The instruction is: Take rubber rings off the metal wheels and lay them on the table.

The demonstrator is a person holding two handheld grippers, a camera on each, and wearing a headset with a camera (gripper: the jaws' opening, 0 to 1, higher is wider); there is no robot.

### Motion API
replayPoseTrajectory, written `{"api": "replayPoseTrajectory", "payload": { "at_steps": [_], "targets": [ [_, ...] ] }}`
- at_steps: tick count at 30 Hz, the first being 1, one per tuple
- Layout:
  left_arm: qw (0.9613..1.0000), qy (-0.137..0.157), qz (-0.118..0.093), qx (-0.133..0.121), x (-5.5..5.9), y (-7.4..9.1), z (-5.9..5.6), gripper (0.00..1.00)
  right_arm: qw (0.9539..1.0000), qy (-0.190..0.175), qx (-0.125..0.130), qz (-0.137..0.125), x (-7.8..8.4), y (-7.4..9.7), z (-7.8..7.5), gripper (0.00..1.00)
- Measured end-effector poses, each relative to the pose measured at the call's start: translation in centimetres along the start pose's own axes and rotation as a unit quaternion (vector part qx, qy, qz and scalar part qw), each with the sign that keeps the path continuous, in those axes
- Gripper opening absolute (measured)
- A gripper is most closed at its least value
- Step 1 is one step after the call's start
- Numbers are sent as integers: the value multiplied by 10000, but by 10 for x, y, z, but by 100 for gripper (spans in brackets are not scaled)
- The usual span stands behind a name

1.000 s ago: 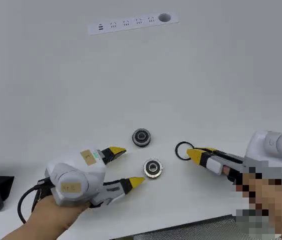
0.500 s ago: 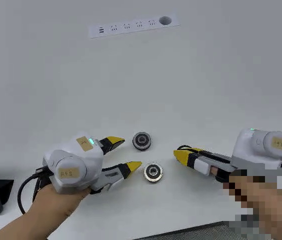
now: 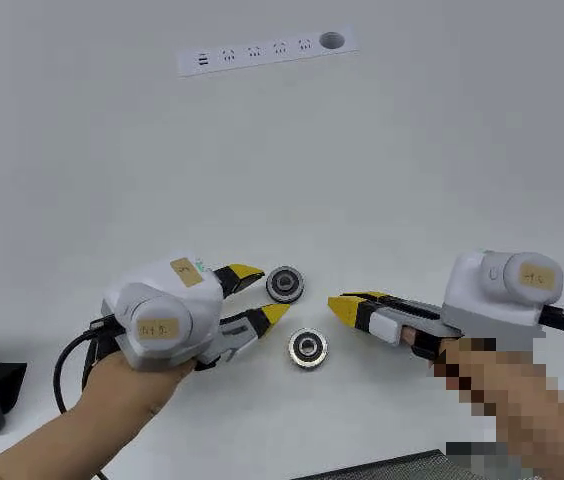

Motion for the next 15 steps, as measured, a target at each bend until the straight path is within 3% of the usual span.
{"api": "replayPoseTrajectory", "payload": {
  "at_steps": [8,15],
  "targets": [
    [10000,-5,78,10,-3,-10,2,21,10000,-22,-45,0,-1,-4,1,14],
    [9997,-36,250,44,2,-17,2,21,10000,-46,-72,-7,-2,-8,1,14]
  ]
}}
Point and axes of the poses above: the centre of the closed fingertips' face, and the gripper's own axes: y roughly backward along the fingers, z roughly to its left, x roughly out of its underside, the point moved 2 cm from there along y, roughly backward along the fingers, and after that the axes turned 5 degrees about y, right-handed, at the moved point
